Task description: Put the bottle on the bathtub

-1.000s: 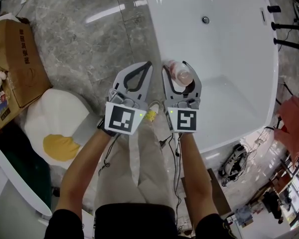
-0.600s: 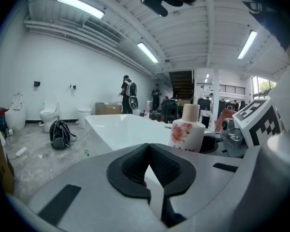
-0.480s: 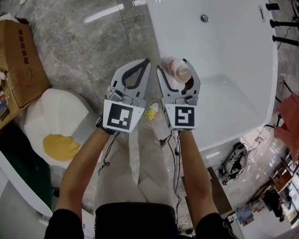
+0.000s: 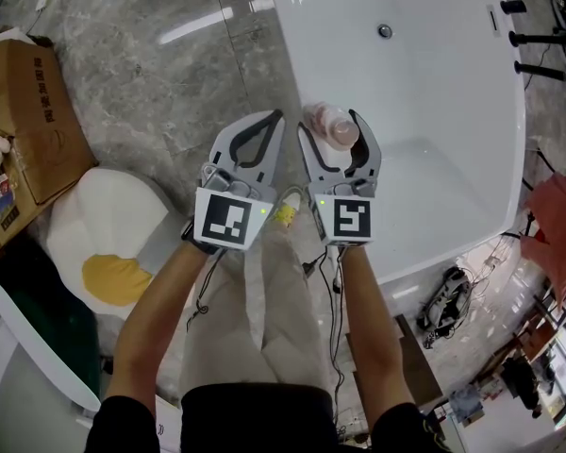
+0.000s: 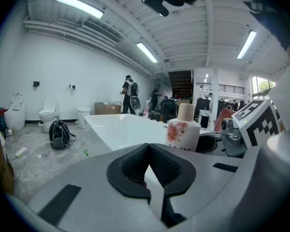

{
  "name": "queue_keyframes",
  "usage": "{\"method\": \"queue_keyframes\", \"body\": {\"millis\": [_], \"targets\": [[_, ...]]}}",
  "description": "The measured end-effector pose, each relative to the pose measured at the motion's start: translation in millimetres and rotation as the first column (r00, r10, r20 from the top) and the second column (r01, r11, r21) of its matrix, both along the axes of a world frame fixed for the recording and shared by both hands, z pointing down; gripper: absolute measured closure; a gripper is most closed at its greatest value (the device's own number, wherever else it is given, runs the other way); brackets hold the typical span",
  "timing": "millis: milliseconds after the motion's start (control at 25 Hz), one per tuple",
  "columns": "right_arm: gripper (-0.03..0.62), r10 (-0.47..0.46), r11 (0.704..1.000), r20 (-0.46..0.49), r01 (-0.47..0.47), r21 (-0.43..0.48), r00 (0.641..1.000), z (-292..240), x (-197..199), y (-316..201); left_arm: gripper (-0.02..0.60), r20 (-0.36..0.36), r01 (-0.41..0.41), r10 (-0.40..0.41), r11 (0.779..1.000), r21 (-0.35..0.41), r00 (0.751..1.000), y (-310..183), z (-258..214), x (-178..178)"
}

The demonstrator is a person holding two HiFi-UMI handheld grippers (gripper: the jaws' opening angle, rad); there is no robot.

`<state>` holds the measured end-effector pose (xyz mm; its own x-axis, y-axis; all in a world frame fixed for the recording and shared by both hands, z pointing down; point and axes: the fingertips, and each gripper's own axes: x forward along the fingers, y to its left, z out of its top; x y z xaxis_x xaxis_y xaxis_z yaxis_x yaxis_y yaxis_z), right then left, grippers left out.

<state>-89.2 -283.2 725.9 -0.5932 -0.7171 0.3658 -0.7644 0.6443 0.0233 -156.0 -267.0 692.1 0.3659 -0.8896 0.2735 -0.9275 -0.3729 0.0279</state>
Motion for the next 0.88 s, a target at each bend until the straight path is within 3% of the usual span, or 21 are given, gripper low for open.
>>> {"method": "queue_keyframes", "body": {"millis": [240,360,560,720,880], "targets": [[0.269,0.036,0.999,-0.009,-0.036,-0.037,0.999,-9,8,4,0.565,-0.005,-0.001,0.0,1.0,-0.004,1.0,5,-7,3],[0.269,0.043,0.997,-0.007,-0.044,-0.065,0.999,-20,18,15,0.565,-0.007,0.005,-0.005,0.999,-0.047,1.0,16,-16,5],[0.274,0.07,0.986,0.005,-0.069,-0.152,0.998,-54,37,43,0.565,-0.021,0.026,-0.027,0.998,-0.052,0.999,37,-58,3],[0.366,0.087,0.977,0.011,-0.083,-0.198,0.996,-111,50,75,0.565,0.002,0.012,-0.012,0.994,-0.111,1.0,61,-106,0],[0.452,0.1,0.974,0.013,-0.095,-0.207,0.995,-179,64,101,0.565,0.009,-0.036,0.037,0.995,-0.091,0.999,79,-172,4]]}}
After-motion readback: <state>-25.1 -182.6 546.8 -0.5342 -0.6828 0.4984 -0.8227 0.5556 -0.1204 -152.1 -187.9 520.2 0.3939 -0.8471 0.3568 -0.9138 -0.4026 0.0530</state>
